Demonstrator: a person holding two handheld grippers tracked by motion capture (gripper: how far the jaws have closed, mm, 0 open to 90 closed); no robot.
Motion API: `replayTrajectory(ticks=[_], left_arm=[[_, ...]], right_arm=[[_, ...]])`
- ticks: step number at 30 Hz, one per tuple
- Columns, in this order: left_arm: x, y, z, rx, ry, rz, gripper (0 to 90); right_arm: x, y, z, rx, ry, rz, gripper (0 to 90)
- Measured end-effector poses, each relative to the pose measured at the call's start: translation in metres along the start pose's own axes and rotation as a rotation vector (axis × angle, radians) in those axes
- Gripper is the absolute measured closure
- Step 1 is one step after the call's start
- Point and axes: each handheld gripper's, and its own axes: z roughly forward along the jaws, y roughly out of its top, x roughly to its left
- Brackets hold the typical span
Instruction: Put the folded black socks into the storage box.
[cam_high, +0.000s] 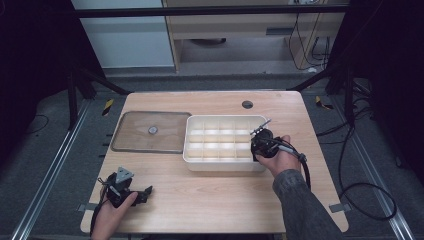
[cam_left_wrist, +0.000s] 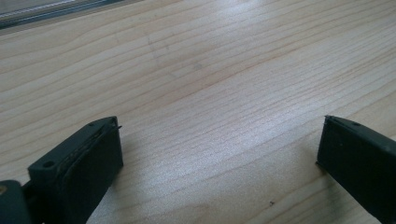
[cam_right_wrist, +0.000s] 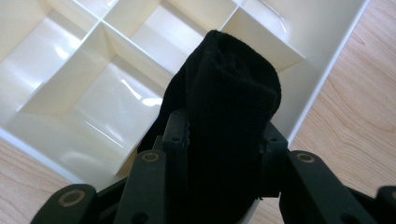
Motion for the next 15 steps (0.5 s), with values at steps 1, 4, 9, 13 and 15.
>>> replayTrajectory(ticks=[1,4,9,13,15], left_arm=[[0.0000,0.0000,0.0000,0.000,0.000,0.001,0.0],[-0.0001,0.0000,0.0000,0.000,0.000,-0.001,0.0],[-0.0001,0.0000,0.0000,0.000,0.001,0.000,0.0],[-0.0002,0.0000,0.0000,0.000,0.001,0.000,0.0],[-0.0002,0.0000,0.0000,0.000,0.001,-0.001,0.0]], right_arm=[[0.0003,-0.0002,0.0004,0.002,0.001,-0.001,64.3],[0.0009,-0.0014,0.0018,0.005,0.003,-0.009,64.2],[0.0009,-0.0016,0.0021,0.011,0.008,-0.005,64.0],[0.0001,-0.0011,0.0024,0.014,0.015,0.002,63.5],[-0.0014,-0.0010,0.0022,0.015,0.023,0.003,62.9]])
